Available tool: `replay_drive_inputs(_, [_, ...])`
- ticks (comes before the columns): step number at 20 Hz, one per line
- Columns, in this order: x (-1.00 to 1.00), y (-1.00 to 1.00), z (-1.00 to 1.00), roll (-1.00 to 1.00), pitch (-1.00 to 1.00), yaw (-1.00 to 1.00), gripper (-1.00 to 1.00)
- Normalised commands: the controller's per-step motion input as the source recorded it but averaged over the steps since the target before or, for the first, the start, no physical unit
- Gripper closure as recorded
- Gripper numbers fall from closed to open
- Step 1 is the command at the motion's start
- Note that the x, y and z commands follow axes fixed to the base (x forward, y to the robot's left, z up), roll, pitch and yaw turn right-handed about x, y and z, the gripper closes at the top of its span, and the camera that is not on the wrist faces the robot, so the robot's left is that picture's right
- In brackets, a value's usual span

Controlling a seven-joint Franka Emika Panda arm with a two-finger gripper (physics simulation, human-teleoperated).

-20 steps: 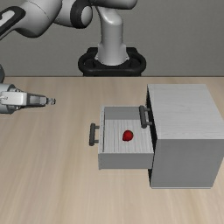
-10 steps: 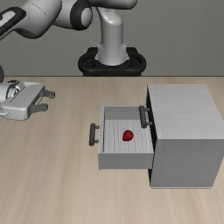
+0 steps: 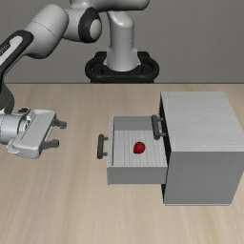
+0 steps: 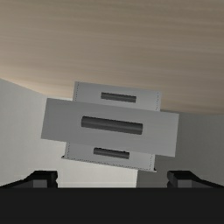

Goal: Close the middle layer of the cabinet

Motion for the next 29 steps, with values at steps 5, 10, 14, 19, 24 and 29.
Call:
replay_drive_inputs(5, [0.00, 0.60, -0.40, 0.00, 0.00, 0.00, -1.00])
replay_drive_inputs(10, [0.00, 1.00, 0.00, 0.00, 0.00, 0.00, -1.00])
replay_drive_inputs(14, [0.00, 1.00, 0.00, 0.00, 0.00, 0.00, -1.00])
replay_drive_inputs(19, [0.00, 1.00, 0.00, 0.00, 0.00, 0.00, -1.00])
replay_drive_inputs(24, [0.00, 1.00, 0.00, 0.00, 0.00, 0.00, -1.00])
replay_drive_inputs(29, [0.00, 1.00, 0.00, 0.00, 0.00, 0.00, -1.00])
